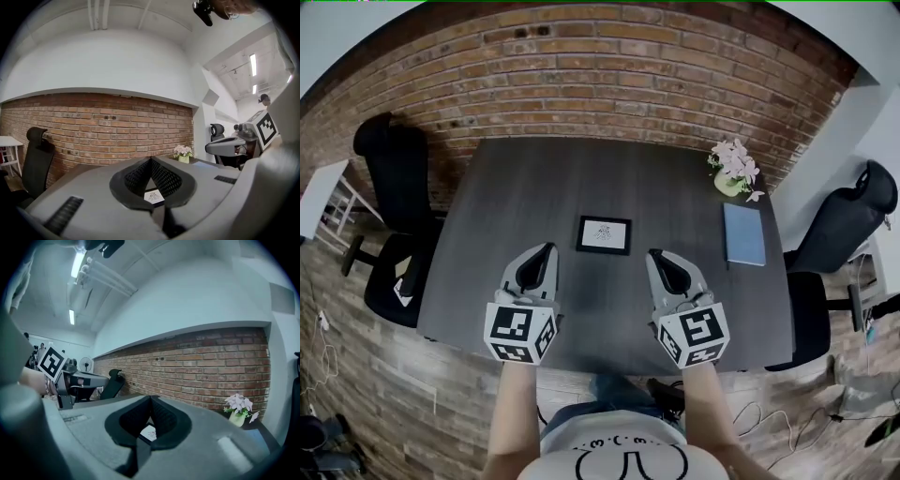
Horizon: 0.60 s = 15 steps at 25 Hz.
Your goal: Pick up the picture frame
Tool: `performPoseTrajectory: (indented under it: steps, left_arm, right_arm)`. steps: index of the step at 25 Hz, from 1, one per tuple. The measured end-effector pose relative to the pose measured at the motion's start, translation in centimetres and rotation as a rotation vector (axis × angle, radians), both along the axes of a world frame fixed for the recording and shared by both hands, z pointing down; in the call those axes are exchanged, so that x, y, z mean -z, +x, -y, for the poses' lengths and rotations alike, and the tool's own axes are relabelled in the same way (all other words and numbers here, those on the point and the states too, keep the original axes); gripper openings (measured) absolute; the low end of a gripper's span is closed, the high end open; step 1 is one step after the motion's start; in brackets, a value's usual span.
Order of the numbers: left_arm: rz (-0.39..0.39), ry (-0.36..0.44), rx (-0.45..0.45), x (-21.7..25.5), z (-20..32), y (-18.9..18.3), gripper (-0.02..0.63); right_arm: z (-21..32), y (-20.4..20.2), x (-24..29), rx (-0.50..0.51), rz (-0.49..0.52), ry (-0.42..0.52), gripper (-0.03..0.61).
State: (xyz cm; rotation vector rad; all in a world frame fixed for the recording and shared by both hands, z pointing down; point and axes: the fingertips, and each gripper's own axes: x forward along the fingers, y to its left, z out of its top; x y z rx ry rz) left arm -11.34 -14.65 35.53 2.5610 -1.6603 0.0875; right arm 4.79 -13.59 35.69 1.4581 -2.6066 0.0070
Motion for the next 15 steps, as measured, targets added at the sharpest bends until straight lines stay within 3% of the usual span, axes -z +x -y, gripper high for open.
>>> performPoseTrajectory:
  steps: [8, 15]
  left_arm:
    - [0.035, -0.119, -0.01, -3.6, 7.9, 1.5, 0.003]
    - [0.055, -0.22, -0.026, -7.6, 11.5, 2.2, 0.109]
  right_arm:
    - [7.4, 1.8, -3.1, -0.033, 0.025, -0.087, -0.003]
    - [10.4, 2.5, -6.9, -0.054, 0.016, -0.166, -0.003]
